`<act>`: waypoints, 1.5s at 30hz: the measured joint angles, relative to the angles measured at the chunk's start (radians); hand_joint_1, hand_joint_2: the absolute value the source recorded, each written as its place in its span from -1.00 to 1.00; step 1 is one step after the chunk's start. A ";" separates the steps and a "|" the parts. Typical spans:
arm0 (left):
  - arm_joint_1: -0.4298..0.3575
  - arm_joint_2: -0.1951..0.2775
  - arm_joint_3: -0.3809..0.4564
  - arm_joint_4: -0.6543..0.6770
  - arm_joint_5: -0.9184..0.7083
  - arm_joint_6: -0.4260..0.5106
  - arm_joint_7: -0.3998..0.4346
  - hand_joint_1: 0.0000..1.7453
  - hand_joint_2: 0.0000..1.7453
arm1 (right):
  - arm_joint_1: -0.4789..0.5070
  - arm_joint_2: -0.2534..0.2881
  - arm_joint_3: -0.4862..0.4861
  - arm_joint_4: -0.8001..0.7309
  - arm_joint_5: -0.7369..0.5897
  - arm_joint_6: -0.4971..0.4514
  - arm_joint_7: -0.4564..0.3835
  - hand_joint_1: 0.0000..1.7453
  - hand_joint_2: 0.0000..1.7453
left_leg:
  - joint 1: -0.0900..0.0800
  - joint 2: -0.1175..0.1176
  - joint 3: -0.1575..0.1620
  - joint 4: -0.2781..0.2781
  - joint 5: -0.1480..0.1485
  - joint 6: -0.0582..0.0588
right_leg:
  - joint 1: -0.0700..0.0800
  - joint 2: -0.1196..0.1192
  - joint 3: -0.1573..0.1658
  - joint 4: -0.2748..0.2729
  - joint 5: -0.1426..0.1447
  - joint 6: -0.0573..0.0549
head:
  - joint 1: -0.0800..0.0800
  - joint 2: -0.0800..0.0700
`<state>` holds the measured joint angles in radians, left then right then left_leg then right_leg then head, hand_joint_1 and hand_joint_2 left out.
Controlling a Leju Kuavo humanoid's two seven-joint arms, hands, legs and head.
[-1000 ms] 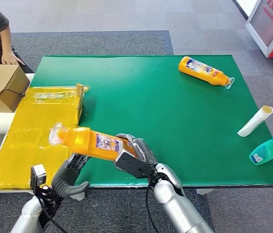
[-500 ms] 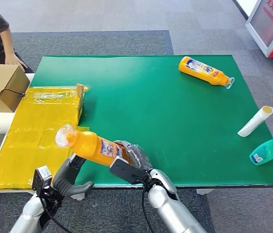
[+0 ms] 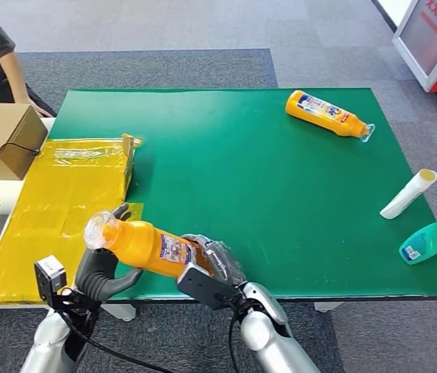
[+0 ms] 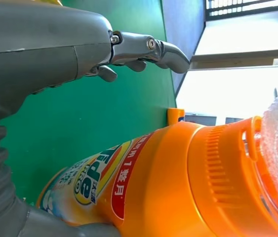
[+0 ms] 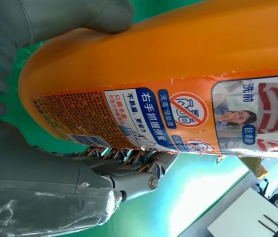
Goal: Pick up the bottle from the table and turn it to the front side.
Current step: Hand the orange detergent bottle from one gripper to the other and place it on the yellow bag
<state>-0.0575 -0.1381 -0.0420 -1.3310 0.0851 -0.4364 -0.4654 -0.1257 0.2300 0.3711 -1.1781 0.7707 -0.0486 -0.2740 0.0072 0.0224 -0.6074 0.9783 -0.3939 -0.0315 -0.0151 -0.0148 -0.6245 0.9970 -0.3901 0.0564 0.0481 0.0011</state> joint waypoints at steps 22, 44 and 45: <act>0.001 0.038 -0.033 0.013 0.006 -0.149 -0.072 -0.87 1.00 | -0.002 -0.001 0.067 -0.008 -0.006 0.018 -0.030 1.00 1.00 | 0.000 0.000 0.000 0.000 0.000 0.000 | 0.000 0.000 0.000 0.000 0.000 0.000 | 0.000 0.000; 0.003 0.068 -0.066 0.034 -0.113 -0.032 -0.110 1.00 1.00 | -0.010 -0.012 0.107 0.006 -0.039 0.011 -0.014 -1.00 1.00 | 0.000 0.000 0.000 0.000 0.000 0.000 | 0.000 0.000 0.000 0.000 0.000 0.000 | 0.000 0.000; 0.005 0.068 -0.066 0.026 -0.178 0.029 -0.095 1.00 1.00 | -0.008 -0.013 0.102 0.005 -0.051 0.012 -0.010 -1.00 1.00 | 0.000 0.000 0.000 0.000 0.000 0.000 | 0.000 0.000 0.000 0.000 0.000 0.000 | 0.000 0.000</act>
<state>-0.0528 -0.0696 -0.1081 -1.3051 -0.0934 -0.4077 -0.5606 -0.1335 0.2171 0.4729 -1.1735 0.7193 -0.0363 -0.2840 0.0072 0.0224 -0.6074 0.9783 -0.3939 -0.0315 -0.0151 -0.0148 -0.6246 0.9970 -0.3905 0.0565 0.0478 0.0011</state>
